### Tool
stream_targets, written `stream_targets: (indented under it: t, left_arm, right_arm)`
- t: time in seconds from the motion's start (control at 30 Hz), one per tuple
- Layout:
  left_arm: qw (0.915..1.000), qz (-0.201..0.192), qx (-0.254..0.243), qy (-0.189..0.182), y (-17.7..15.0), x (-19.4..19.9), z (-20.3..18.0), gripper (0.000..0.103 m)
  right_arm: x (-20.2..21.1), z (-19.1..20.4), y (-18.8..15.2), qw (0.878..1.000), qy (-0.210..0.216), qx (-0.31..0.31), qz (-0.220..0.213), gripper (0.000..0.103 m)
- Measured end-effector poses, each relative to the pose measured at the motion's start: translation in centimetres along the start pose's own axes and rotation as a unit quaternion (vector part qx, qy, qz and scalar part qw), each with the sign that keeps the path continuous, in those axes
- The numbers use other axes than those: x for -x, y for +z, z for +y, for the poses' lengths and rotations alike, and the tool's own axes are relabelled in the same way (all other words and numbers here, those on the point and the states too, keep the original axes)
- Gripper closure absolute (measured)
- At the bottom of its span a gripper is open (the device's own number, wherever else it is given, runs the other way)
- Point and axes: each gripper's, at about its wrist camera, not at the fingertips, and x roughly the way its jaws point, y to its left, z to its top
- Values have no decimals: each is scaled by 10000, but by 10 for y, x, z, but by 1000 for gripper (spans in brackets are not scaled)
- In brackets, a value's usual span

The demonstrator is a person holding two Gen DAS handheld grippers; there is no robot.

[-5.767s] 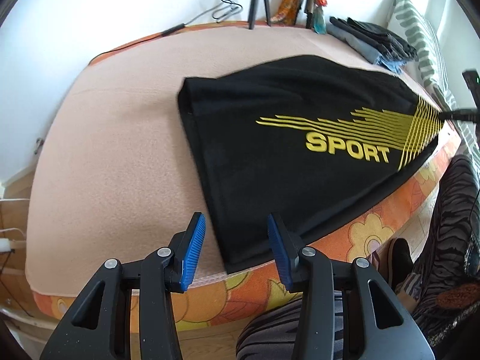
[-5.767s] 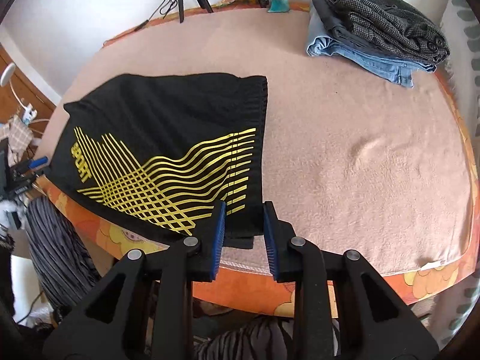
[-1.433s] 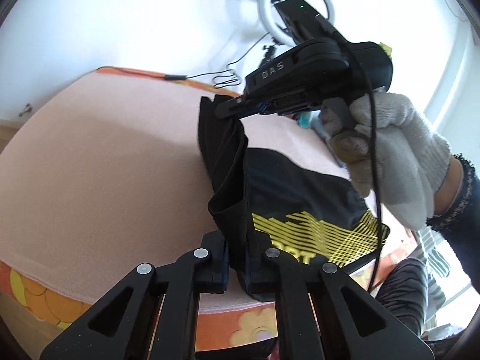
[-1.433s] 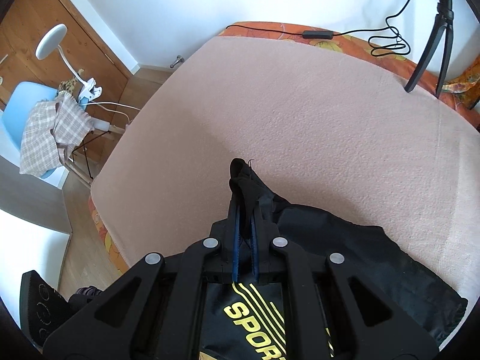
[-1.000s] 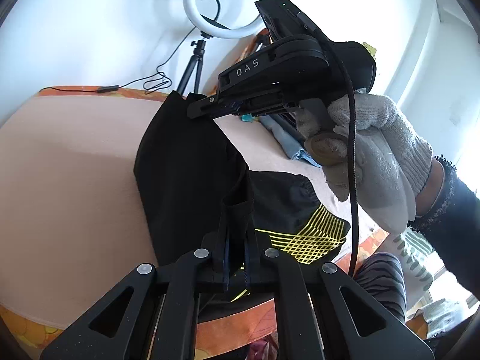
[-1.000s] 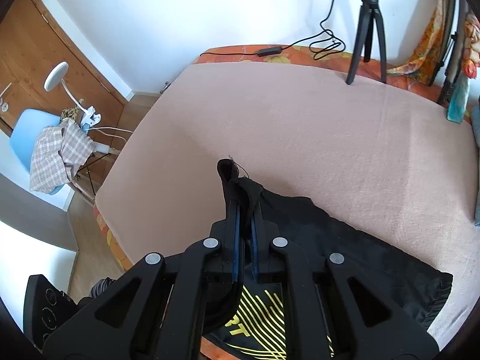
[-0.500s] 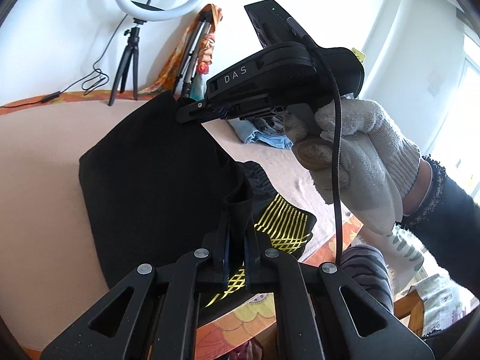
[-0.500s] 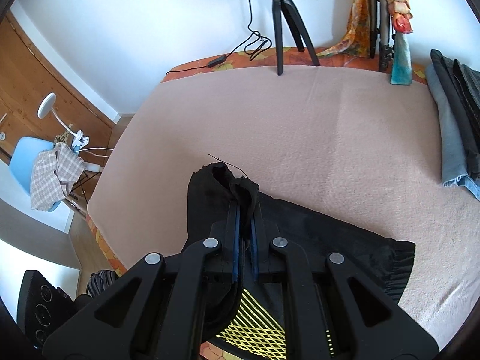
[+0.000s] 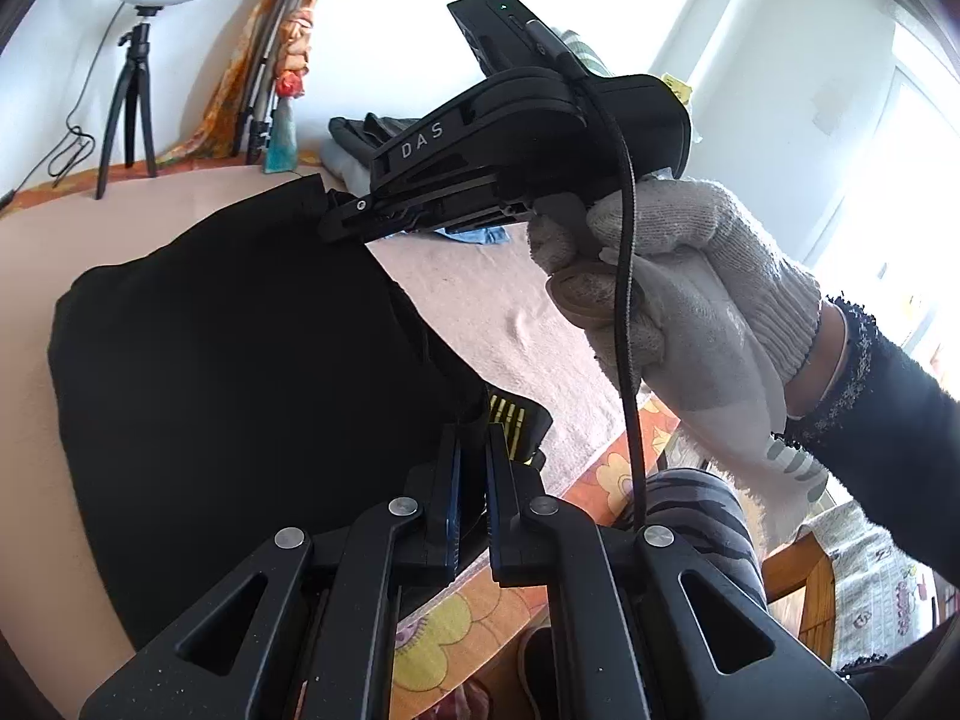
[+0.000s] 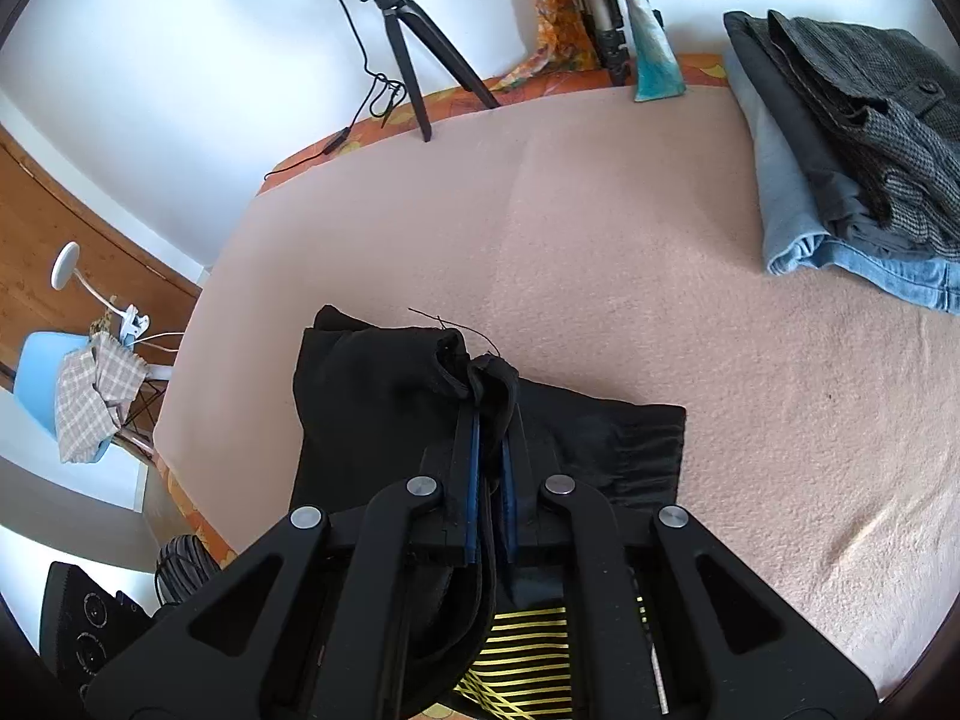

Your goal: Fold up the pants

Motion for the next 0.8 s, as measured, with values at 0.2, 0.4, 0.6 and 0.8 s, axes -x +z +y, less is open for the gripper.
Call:
stream_targets:
  t: [0.2, 0.4, 0.6, 0.8]
  left_arm:
    - [9996, 187, -134, -176, 0, -14, -17, 98]
    - [9995, 263, -94, -138, 3, -6, -15, 98]
    - [9992, 133, 4, 376, 7, 25, 4, 95]
    - [9942, -32, 101, 1071, 0, 58, 28, 63]
  right_arm:
    - [-7, -31, -13, 9996, -116, -210, 122, 96]
    - [-13, -52, -19, 9991, -254, -318, 110, 96]
    - [-11, -64, -17, 9983, -486, -326, 18, 98]
    - [-1, -68, -17, 9982, -525, -234, -160, 98]
